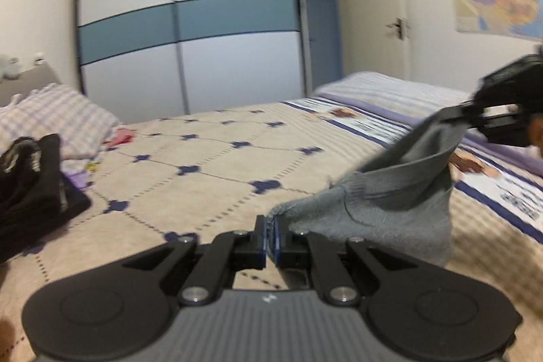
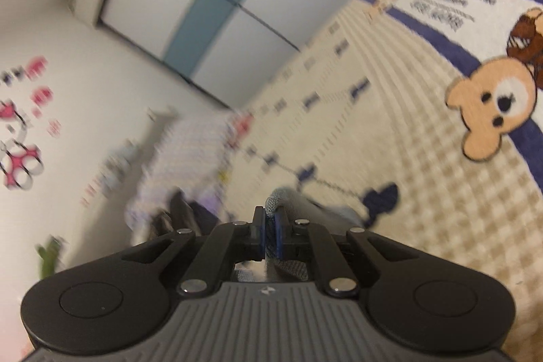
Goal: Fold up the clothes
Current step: 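Lift the sweater high with both grippers, stretching it between them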
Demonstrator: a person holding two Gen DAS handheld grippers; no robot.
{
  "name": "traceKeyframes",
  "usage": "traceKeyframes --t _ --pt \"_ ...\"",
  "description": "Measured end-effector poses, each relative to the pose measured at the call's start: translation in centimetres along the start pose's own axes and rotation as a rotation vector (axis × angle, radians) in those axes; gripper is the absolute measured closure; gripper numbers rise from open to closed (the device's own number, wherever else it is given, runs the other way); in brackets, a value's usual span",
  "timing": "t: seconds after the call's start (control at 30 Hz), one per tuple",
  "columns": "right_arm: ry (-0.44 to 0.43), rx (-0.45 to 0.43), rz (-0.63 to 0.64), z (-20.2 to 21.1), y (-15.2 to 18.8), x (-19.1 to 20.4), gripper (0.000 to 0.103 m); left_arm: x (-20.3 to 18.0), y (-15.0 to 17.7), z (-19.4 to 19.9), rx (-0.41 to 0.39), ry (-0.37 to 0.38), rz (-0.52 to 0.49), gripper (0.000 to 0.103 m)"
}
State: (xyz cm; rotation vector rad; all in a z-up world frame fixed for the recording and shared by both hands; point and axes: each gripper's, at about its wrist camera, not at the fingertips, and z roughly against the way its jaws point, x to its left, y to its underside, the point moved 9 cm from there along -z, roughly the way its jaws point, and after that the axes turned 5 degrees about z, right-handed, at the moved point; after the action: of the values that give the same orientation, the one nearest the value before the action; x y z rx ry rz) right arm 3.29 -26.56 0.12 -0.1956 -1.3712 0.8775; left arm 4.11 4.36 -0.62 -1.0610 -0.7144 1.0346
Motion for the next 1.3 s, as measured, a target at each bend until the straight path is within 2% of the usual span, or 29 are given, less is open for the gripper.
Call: traceKeyframes --t 0.17,0.3,0.47,0.63,0.73,0.83,1.0,1.17,1.3 --pt "-0.061 -0.136 -0.060 3.0 -1.7 1.5 0.097 1.2 -1.9 0.6 -0.087 -0.066 0.056 0.099" --pt "-0.058 -0.260 0.078 5.8 -2.9 5.4 0.097 1.5 -4.2 1.8 -0.205 -0.114 0.037 0.099" --pt "0.002 -0.365 0.259 8.4 -3.3 10.3 0.097 1.2 -7.3 4.0 -0.341 -0.137 0.054 0.099" --pt "0.062 -0.422 0.289 10.3 -3.6 12.0 0.097 0.4 -9.9 7.1 -0.436 -0.147 0.053 0.099" --pt "0.100 -0.443 0.350 11.2 -4.2 13.2 0.097 -0.3 -10.9 7.5 -0.467 -0.163 0.012 0.099" --pt "0.161 -0.420 0.376 9.8 -5.2 13.0 0.097 -0.4 -11.3 6.2 -0.452 -0.178 -0.014 0.099" --pt "0.242 -0.388 0.400 5.8 -6.3 10.2 0.097 0.6 -11.9 1.8 -0.389 -0.215 -0.058 0.099" --pt "0.327 -0.324 0.429 0.0 -7.1 7.0 0.097 3.0 -12.3 -4.6 -0.274 -0.235 -0.028 0.099" --pt "0.382 -0.272 0.470 -5.5 -7.9 4.9 0.097 4.6 -11.9 -9.3 -0.218 -0.257 -0.038 0.099"
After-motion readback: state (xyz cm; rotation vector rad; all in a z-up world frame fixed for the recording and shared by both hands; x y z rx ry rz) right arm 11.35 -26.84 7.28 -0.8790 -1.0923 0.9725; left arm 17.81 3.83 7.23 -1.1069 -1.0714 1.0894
